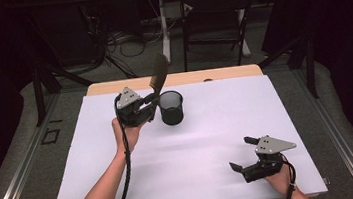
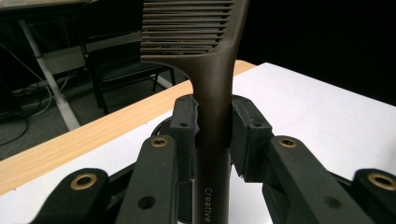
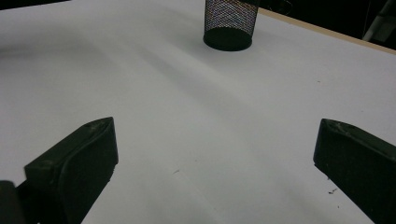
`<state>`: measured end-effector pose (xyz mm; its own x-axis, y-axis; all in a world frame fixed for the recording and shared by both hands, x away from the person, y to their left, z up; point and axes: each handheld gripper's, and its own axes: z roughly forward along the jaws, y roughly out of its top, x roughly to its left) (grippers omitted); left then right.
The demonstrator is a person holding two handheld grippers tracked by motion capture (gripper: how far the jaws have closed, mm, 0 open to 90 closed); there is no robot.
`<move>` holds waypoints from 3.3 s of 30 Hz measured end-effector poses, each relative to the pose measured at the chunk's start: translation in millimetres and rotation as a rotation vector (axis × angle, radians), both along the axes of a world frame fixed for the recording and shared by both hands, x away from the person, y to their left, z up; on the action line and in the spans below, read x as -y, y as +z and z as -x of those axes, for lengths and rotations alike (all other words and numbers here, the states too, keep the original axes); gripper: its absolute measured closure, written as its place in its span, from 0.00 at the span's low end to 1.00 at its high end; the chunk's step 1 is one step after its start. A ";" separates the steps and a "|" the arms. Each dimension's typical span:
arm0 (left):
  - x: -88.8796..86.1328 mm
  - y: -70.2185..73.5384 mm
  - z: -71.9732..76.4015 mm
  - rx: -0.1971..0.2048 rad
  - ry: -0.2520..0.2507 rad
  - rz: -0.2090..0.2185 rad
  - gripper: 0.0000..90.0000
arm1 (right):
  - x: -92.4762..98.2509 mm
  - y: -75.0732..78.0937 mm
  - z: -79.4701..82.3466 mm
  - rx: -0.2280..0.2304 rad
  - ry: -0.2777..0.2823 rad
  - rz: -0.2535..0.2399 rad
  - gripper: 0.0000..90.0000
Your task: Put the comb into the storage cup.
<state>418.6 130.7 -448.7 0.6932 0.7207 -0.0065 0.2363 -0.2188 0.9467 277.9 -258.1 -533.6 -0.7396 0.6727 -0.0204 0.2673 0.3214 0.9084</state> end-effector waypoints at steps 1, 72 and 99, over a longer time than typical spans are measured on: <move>0.4 0.3 -0.5 0.001 0.000 0.003 0.81 | 0.1 0.2 0.1 0.000 0.001 0.002 0.00; 17.5 15.3 -35.5 0.064 0.041 0.124 0.81 | 0.4 -1.3 -2.1 -0.019 0.002 0.002 0.00; 26.1 10.5 -43.4 0.107 0.067 0.168 0.81 | 0.4 -1.3 -1.8 -0.018 0.005 0.005 0.00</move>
<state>461.9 104.6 -438.2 0.6468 0.7603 -0.0594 0.1416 -0.0432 0.9890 279.7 -258.5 -534.9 -0.7435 0.6686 -0.0108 0.2815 0.3276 0.9019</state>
